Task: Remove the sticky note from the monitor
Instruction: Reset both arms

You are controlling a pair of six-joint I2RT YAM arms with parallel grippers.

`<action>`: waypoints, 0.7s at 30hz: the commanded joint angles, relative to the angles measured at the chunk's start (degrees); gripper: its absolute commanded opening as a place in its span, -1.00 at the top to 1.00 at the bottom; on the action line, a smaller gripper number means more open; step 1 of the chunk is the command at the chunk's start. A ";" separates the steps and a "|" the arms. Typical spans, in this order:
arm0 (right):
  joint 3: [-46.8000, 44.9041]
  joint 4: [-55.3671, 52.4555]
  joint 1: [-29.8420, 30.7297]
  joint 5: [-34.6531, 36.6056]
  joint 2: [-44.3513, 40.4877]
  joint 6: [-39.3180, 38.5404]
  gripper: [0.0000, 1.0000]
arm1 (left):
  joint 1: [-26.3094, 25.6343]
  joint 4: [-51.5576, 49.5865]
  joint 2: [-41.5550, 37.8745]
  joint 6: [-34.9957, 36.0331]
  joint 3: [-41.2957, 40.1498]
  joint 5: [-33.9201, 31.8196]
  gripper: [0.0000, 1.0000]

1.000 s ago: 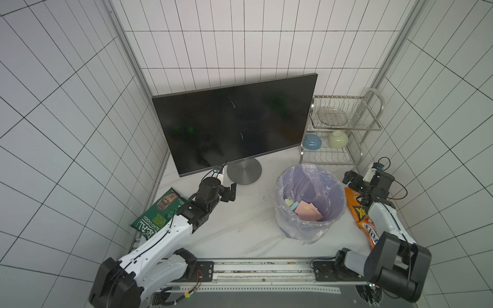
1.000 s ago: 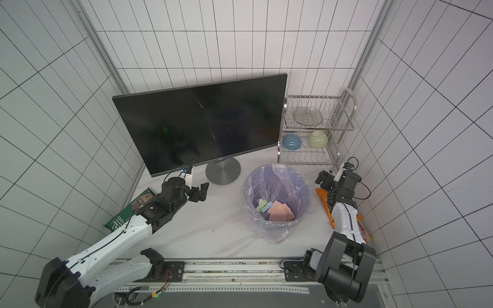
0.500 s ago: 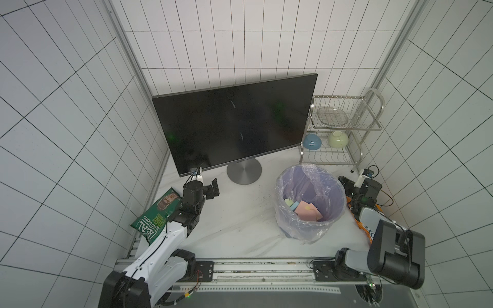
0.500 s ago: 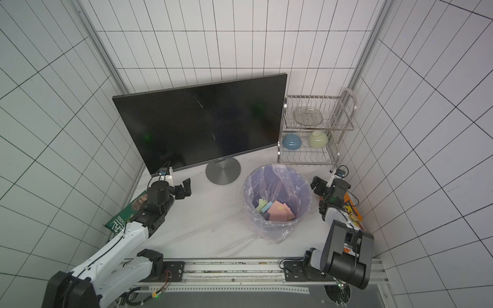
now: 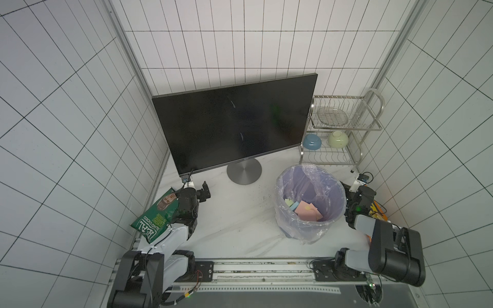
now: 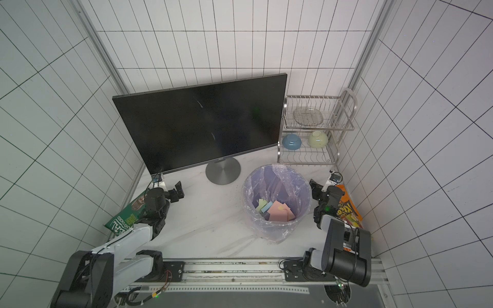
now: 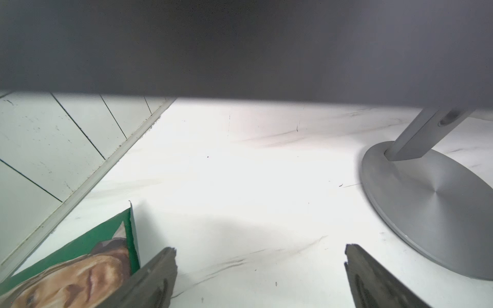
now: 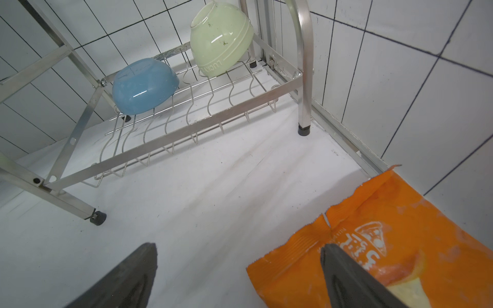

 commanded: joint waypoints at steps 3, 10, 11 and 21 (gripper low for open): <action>-2.85 8.47 0.76 -0.26 -2.08 -1.08 -0.97 | 0.18 4.80 2.22 0.65 2.29 2.64 -0.97; -2.67 8.80 1.28 -0.92 -1.61 -1.40 -0.97 | 0.07 8.96 3.04 -0.01 1.16 0.11 -0.96; -2.62 9.00 1.31 -1.15 -1.49 -1.42 -0.97 | 0.12 9.05 3.21 -0.55 1.23 -1.25 -0.96; -1.12 7.55 3.31 -3.59 -0.63 -4.03 -0.97 | 0.11 7.11 6.66 -2.12 4.17 -4.79 -0.96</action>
